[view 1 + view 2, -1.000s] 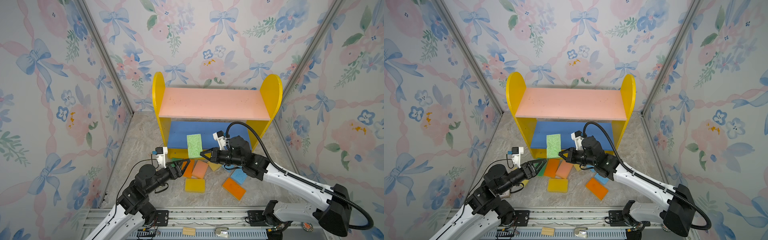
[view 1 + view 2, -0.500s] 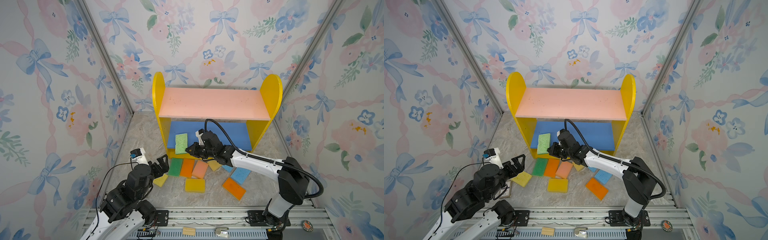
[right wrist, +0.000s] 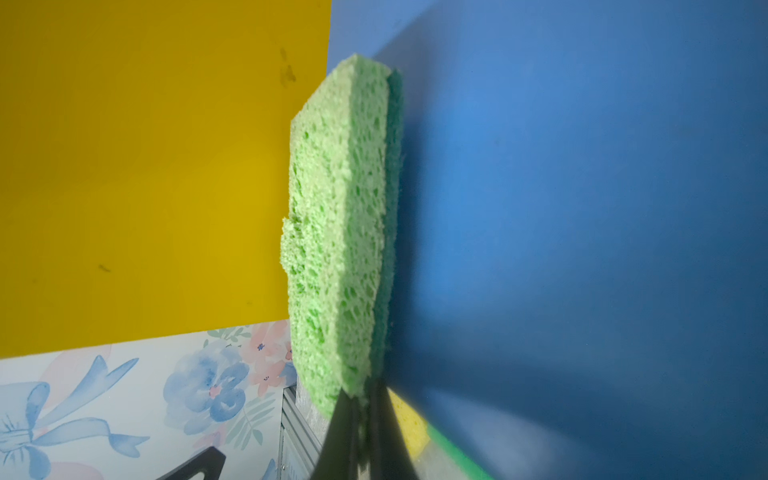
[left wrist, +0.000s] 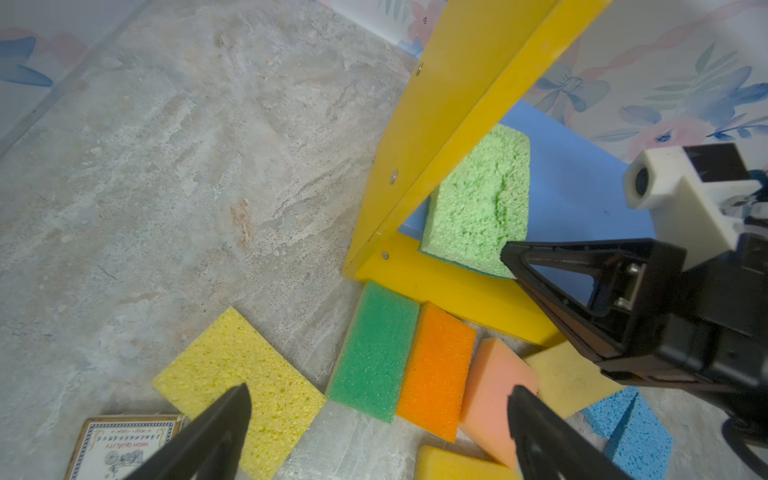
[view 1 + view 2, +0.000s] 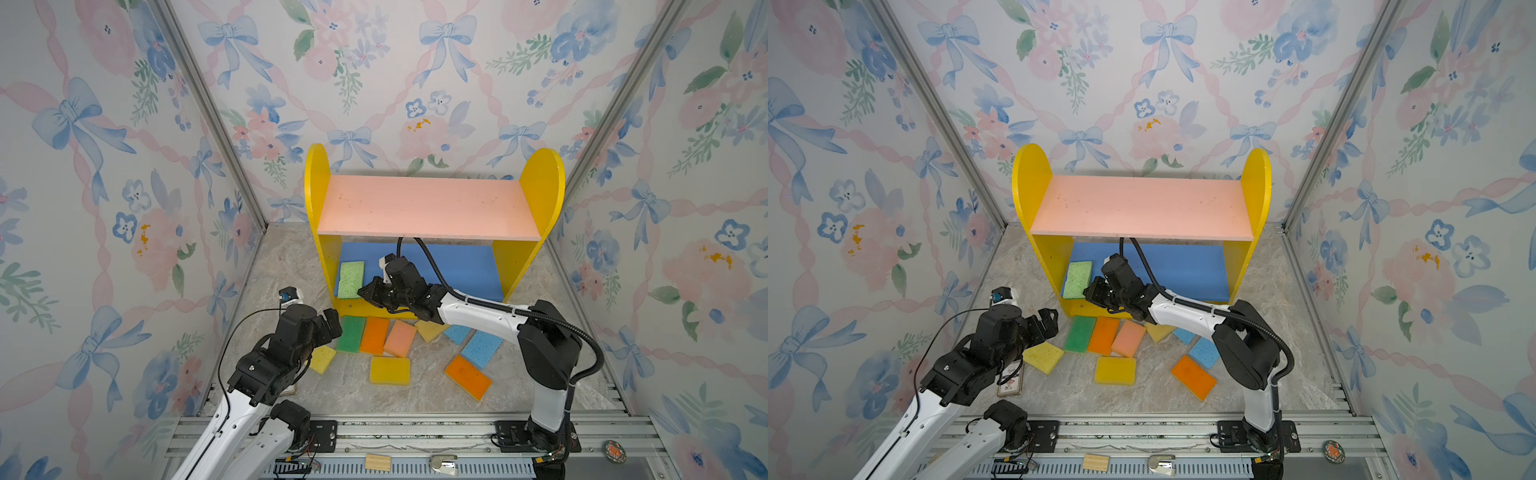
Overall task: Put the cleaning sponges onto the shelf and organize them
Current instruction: 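Place the sponge on the blue shelf with the right gripper while the left draws back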
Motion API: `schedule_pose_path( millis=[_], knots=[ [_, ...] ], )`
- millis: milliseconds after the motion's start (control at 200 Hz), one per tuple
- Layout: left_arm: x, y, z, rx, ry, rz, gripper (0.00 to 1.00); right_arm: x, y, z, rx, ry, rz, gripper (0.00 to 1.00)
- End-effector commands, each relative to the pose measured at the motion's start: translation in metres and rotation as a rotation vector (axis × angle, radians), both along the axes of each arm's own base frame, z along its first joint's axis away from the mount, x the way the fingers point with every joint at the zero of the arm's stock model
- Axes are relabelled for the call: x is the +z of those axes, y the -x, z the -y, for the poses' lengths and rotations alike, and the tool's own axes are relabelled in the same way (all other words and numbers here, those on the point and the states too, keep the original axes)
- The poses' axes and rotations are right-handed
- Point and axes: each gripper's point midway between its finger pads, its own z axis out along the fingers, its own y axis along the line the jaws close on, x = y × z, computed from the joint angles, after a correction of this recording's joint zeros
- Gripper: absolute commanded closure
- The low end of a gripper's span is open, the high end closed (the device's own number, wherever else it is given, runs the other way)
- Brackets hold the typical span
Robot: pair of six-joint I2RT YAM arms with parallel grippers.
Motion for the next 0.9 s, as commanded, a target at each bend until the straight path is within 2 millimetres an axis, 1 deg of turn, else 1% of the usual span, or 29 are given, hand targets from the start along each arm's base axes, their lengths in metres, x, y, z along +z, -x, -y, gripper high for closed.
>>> schedule_pose_path(
  millis=[0, 90, 165, 215, 225, 245, 345, 405, 520, 605, 630, 790, 895],
  knots=[
    [-0.007, -0.003, 0.007, -0.103, 0.051, -0.022, 0.02, 0.012, -0.01, -0.011, -0.023, -0.036, 0.022, 0.98],
    [-0.017, -0.006, -0.005, -0.101, 0.103, -0.05, 0.02, 0.013, -0.013, -0.014, -0.024, -0.037, 0.023, 0.97],
    [-0.024, -0.007, -0.01, -0.103, 0.138, -0.068, 0.02, 0.01, -0.015, -0.015, -0.027, -0.028, 0.02, 0.96],
    [-0.023, -0.008, -0.009, -0.107, 0.143, -0.066, 0.02, 0.009, -0.017, -0.015, -0.031, -0.025, 0.016, 0.96],
    [-0.033, -0.006, -0.009, -0.108, 0.147, -0.086, 0.02, 0.009, -0.017, -0.014, -0.033, -0.025, 0.016, 0.96],
    [-0.036, -0.006, -0.008, -0.109, 0.155, -0.093, 0.02, 0.008, -0.017, -0.014, -0.032, -0.025, 0.015, 0.96],
    [-0.038, -0.006, -0.006, -0.112, 0.169, -0.091, 0.02, 0.009, -0.021, -0.014, -0.046, -0.026, 0.022, 0.96],
    [-0.038, -0.006, -0.006, -0.114, 0.166, -0.092, 0.02, 0.01, -0.022, -0.016, -0.038, -0.035, 0.015, 0.95],
    [-0.038, -0.007, -0.006, -0.117, 0.169, -0.095, 0.02, 0.006, -0.021, -0.02, -0.027, -0.041, 0.004, 0.84],
    [-0.039, -0.007, -0.006, -0.117, 0.169, -0.096, 0.02, 0.003, -0.02, -0.018, -0.025, -0.023, 0.004, 0.66],
    [-0.039, -0.007, -0.006, -0.117, 0.169, -0.094, 0.02, 0.004, -0.02, -0.016, -0.029, -0.017, 0.006, 0.62],
    [-0.04, -0.007, -0.006, -0.118, 0.17, -0.097, 0.02, 0.002, -0.016, -0.006, -0.032, 0.035, 0.011, 0.5],
    [-0.041, -0.007, -0.005, -0.122, 0.172, -0.1, 0.02, -0.004, -0.013, 0.006, -0.037, 0.135, 0.008, 0.42]
  ],
)
